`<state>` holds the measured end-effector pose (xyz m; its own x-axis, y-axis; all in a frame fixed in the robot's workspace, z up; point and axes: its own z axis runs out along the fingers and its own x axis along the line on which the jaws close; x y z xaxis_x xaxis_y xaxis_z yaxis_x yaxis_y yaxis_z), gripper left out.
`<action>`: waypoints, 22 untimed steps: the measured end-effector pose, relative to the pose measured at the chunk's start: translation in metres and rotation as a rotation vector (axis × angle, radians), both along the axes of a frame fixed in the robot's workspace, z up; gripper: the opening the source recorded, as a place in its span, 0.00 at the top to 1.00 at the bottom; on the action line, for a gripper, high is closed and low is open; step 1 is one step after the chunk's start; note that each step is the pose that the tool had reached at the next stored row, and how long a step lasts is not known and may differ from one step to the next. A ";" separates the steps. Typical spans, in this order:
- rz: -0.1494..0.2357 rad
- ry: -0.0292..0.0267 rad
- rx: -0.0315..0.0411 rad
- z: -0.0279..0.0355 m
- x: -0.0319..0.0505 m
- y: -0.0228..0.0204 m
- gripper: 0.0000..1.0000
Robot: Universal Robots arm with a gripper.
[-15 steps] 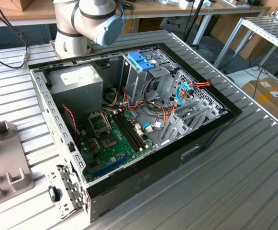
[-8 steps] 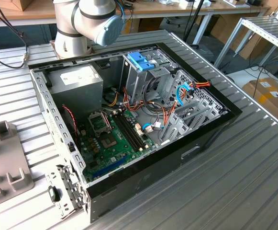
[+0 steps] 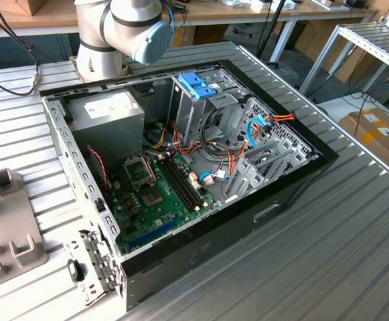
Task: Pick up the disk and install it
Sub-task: 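Pick up the disk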
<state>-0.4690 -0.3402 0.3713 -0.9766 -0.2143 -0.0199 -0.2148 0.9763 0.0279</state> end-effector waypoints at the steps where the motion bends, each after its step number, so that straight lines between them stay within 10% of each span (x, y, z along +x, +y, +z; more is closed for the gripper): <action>1: 0.003 0.0000 0.0000 0.0000 0.0000 0.0000 0.89; 22: 0.076 -0.0001 0.0000 0.0000 0.0000 0.0000 0.89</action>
<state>-0.4690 -0.3402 0.3713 -0.9576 -0.2876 -0.0199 -0.2880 0.9572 0.0279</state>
